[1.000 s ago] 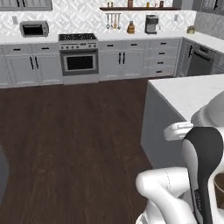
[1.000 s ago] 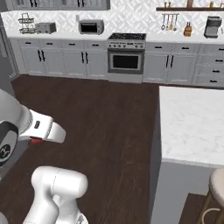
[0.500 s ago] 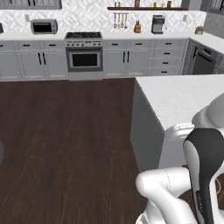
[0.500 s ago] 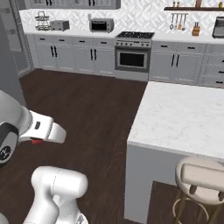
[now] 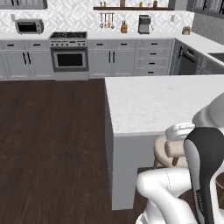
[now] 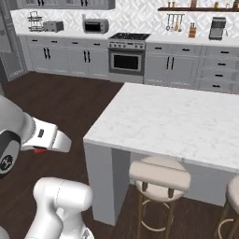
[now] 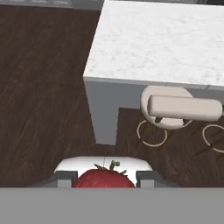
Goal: Take the strawberry from the fridge and place it on top of the pancake, located on the dining counter.
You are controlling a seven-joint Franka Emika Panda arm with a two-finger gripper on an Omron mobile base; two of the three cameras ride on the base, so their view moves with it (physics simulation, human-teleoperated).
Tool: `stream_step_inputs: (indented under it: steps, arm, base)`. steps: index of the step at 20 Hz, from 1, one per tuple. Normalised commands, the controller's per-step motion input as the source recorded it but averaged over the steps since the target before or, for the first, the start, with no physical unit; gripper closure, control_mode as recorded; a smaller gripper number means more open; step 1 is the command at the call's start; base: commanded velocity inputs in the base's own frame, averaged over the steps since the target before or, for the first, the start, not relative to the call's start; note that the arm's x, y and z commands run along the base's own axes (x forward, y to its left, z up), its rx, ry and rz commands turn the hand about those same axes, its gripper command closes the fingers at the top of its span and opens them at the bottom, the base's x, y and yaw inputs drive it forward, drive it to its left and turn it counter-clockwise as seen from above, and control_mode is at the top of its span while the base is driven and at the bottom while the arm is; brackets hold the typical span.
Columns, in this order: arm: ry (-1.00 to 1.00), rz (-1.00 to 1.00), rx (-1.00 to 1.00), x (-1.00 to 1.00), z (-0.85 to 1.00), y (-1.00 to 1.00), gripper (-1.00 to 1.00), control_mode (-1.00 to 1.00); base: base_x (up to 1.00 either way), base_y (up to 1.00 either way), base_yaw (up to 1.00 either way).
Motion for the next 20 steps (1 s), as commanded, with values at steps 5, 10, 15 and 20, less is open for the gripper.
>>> stream_step_inputs:
  steps: [5,10,15,20]
  arm:
    - [0.00,0.00,0.00,0.00,0.00,0.00,1.00,1.00]
    - [0.00,0.00,0.00,0.00,0.00,0.00,1.00,1.00]
    - [0.00,0.00,0.00,0.00,0.00,0.00,1.00,1.00]
    - [0.00,0.00,0.00,0.00,0.00,0.00,1.00,1.00]
  base:
    - [-0.19,-1.00,0.07]
    - [-0.18,-1.00,0.08]
    - [-0.20,-1.00,0.10]
    - [-0.17,-1.00,0.10]
